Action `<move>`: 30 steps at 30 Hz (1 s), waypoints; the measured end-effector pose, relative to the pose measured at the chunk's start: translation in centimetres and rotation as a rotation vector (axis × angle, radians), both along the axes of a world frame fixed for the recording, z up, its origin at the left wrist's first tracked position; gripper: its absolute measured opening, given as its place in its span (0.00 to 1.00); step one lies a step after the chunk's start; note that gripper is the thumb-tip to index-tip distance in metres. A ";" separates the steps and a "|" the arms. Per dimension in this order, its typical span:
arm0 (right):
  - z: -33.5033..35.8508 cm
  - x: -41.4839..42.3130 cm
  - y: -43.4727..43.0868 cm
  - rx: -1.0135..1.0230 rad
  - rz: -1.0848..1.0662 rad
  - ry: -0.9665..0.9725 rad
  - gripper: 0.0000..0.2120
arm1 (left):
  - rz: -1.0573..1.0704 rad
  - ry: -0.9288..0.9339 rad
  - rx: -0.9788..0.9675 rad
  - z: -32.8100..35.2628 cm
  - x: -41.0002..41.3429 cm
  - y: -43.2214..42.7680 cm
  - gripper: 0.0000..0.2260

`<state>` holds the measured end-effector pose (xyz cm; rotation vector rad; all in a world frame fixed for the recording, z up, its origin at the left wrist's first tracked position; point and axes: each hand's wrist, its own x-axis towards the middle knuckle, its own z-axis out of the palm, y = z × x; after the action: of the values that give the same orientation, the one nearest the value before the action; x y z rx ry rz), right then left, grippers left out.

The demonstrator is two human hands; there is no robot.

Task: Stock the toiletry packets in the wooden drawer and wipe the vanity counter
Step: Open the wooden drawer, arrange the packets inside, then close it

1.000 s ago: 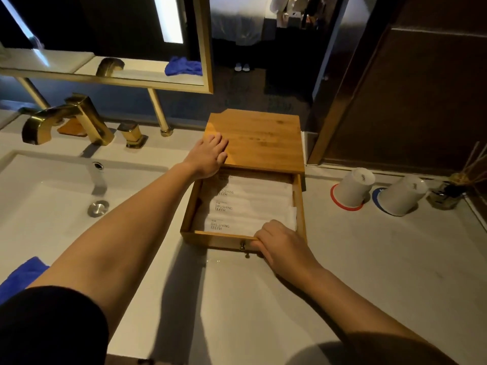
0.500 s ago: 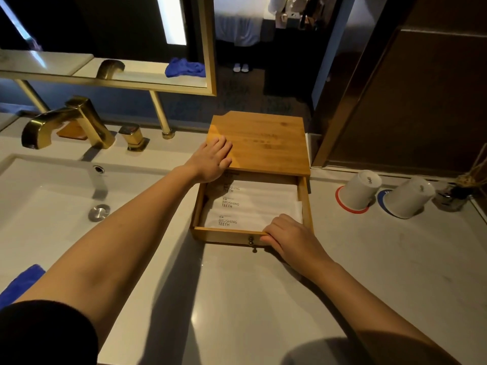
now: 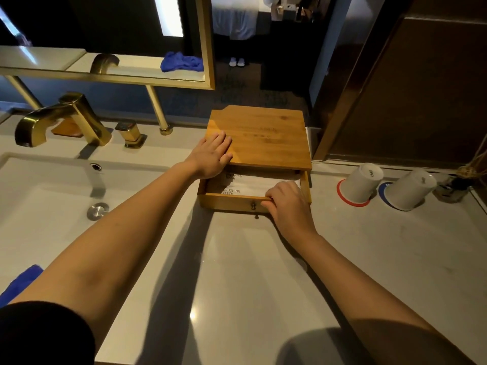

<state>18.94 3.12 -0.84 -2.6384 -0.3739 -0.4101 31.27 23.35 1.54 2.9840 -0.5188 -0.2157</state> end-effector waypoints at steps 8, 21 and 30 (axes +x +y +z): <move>-2.1 -3.0 3.4 0.558 -0.377 0.505 0.09 | -0.003 0.006 -0.004 0.0 0.1 0.1 0.25; 2.0 3.8 4.6 1.494 -0.682 0.942 0.03 | -0.051 0.050 0.017 0.1 0.5 0.6 0.26; 0.5 8.1 5.2 1.108 -0.724 0.786 0.07 | -0.061 0.004 0.030 0.1 0.1 0.6 0.26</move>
<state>27.01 8.33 -0.32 -1.5349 0.8405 0.2113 31.36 23.91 1.59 2.9988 -0.6119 -0.2362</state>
